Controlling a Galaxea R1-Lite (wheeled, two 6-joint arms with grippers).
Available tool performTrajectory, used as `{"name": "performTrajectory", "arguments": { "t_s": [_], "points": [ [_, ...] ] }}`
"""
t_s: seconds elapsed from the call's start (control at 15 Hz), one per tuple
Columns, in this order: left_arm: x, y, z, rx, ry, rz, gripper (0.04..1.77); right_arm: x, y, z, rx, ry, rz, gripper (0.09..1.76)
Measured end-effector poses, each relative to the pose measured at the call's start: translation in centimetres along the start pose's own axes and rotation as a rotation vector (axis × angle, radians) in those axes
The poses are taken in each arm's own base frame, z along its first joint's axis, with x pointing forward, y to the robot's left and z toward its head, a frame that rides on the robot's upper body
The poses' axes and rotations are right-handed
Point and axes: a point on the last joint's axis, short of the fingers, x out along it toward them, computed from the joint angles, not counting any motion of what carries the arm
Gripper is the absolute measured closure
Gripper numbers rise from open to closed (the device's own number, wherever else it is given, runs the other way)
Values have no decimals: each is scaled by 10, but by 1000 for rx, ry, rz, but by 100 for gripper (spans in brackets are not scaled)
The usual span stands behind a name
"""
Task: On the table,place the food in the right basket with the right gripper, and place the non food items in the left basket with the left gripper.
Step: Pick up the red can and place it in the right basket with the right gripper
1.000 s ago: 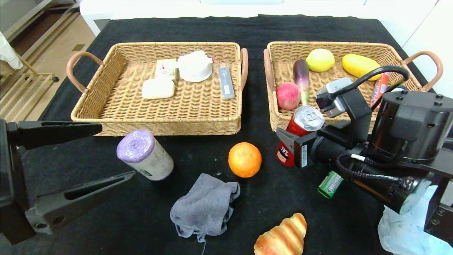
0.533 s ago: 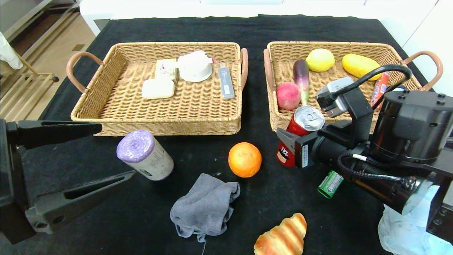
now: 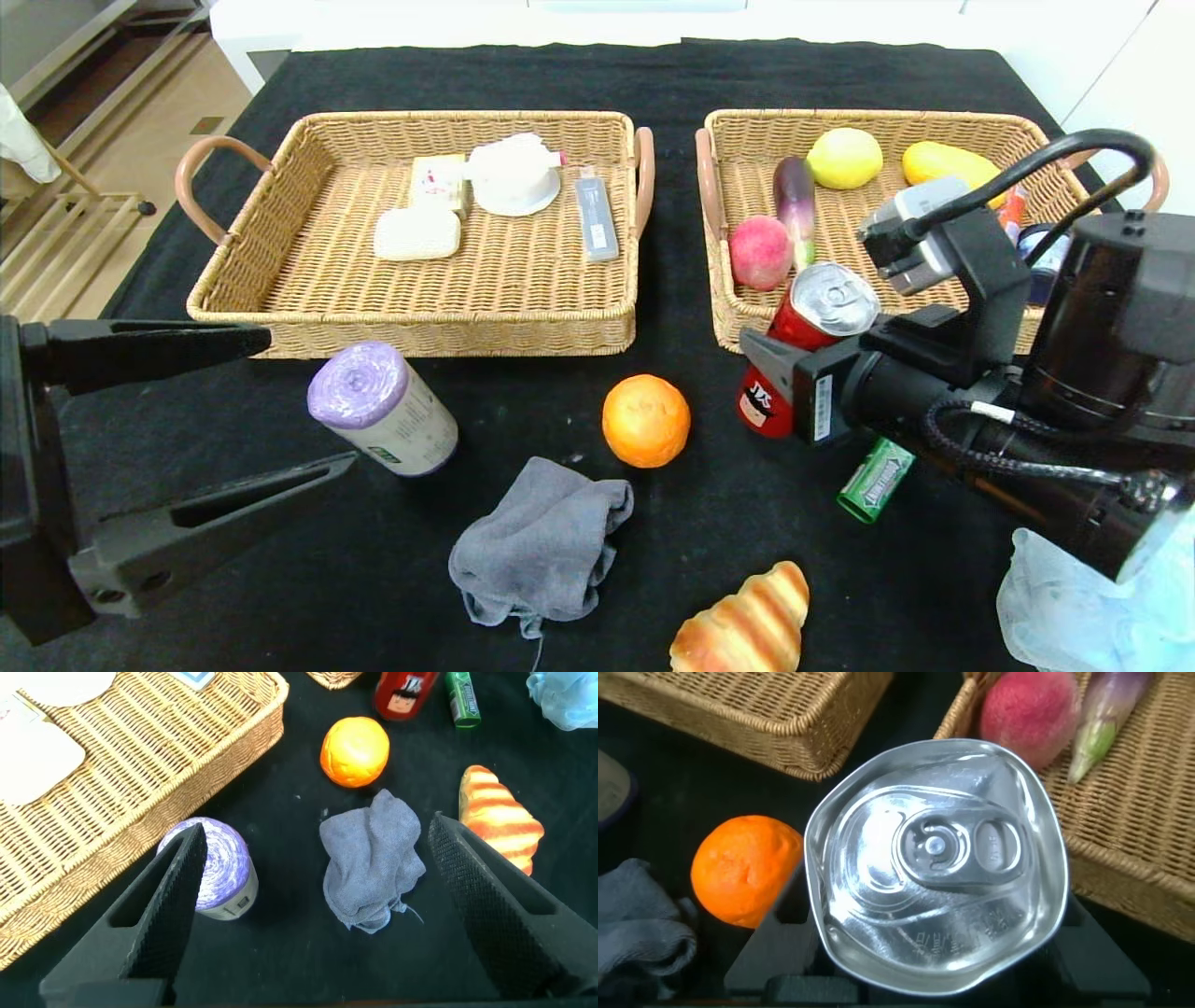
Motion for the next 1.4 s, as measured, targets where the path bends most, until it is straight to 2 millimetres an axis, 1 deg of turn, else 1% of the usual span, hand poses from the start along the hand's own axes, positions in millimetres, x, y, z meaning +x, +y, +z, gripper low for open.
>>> {"name": "performTrajectory", "arguments": {
  "t_s": [0.13,0.33,0.53,0.67,0.93,1.2,1.4],
  "points": [
    [0,0,0,0,2,-2,9,-8,1,8,-3,2,4,80],
    [1,0,0,0,3,-4,9,-21,-4,24,-3,1,6,80],
    [1,0,-1,-1,6,-6,9,-33,-18,45,9,-27,-25,80],
    [1,0,-1,-1,8,-7,9,-36,-33,56,22,-61,-73,80],
    [2,0,-2,-1,8,-8,9,-34,-67,70,38,-105,-174,80],
    [2,0,-2,-1,9,-8,9,-26,-105,81,41,-126,-270,80],
    [2,0,-2,-1,8,-7,9,-18,-134,84,45,-135,-344,80]
  ]
}}
